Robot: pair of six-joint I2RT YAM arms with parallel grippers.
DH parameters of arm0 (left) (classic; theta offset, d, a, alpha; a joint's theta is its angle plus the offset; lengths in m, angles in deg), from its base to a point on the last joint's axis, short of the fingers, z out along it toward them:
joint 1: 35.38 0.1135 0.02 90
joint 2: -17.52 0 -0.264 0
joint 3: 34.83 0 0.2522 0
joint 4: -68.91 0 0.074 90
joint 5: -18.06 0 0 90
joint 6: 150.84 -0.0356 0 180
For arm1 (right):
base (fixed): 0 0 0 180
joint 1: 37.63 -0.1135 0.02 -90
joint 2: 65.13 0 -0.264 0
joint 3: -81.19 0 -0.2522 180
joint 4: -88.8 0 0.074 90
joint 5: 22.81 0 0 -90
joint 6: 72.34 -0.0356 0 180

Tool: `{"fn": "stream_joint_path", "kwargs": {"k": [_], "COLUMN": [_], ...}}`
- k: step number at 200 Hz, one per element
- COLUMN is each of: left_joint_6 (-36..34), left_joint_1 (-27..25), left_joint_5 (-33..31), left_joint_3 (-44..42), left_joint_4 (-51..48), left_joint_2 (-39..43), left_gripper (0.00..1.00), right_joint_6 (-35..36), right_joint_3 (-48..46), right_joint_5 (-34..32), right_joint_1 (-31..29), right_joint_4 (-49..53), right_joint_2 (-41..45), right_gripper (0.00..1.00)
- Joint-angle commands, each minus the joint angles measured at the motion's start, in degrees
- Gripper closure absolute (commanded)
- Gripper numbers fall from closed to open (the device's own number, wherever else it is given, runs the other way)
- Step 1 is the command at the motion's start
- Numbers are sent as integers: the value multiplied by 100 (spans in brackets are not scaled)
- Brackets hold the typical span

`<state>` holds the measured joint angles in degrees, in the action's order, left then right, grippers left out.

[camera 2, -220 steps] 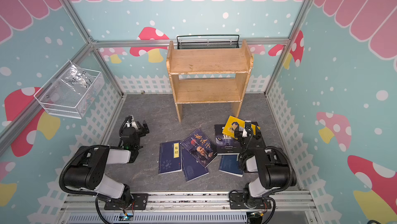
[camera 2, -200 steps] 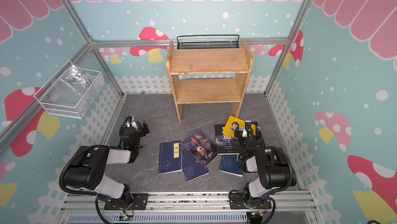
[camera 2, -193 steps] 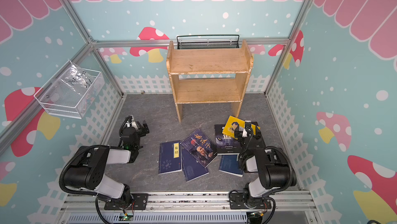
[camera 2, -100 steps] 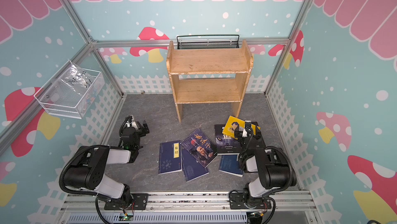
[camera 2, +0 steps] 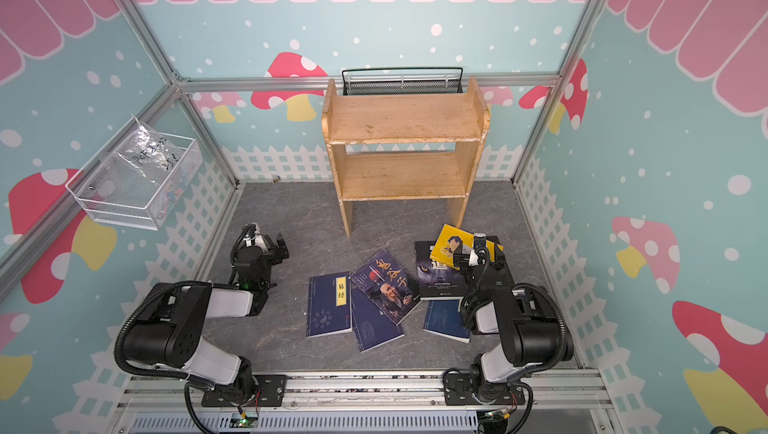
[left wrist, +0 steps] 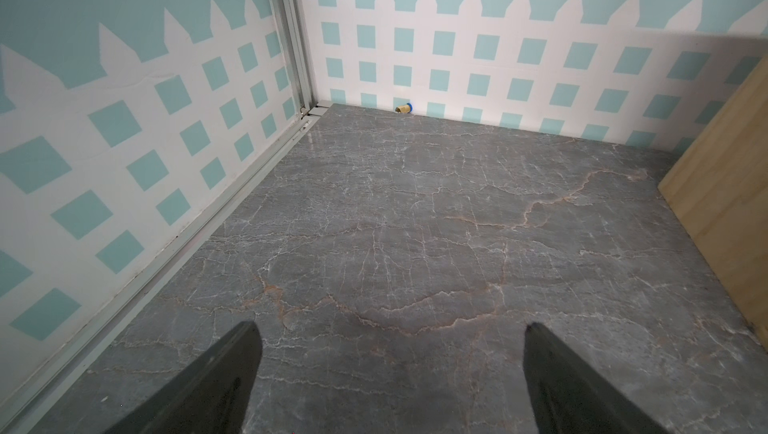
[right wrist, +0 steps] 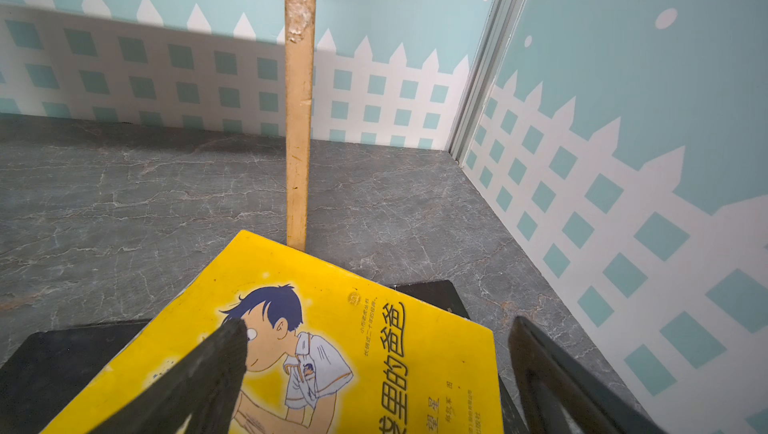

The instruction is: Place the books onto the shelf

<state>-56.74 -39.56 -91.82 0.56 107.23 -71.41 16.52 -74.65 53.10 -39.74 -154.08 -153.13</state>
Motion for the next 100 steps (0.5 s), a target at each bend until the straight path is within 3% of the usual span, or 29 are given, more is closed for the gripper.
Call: {"fn": "stream_joint_path", "kwargs": {"k": [1, 75, 100], "left_joint_6": [-67, -68, -171], "left_joint_1": [40, 32, -44], "left_joint_5": [46, 45, 18], "left_joint_3": [37, 29, -13], "left_joint_4": [2, 4, -106], "left_joint_2": [51, 59, 303], "left_gripper": [1, 1, 1], "right_joint_6": [-7, 40, 182], "right_joint_3": [24, 10, 259], "right_joint_5": [11, 152, 407], "right_joint_1": [35, 35, 18], "right_joint_4": [-142, -142, 721], "right_joint_2": [13, 70, 588], "right_gripper": [1, 1, 1]}}
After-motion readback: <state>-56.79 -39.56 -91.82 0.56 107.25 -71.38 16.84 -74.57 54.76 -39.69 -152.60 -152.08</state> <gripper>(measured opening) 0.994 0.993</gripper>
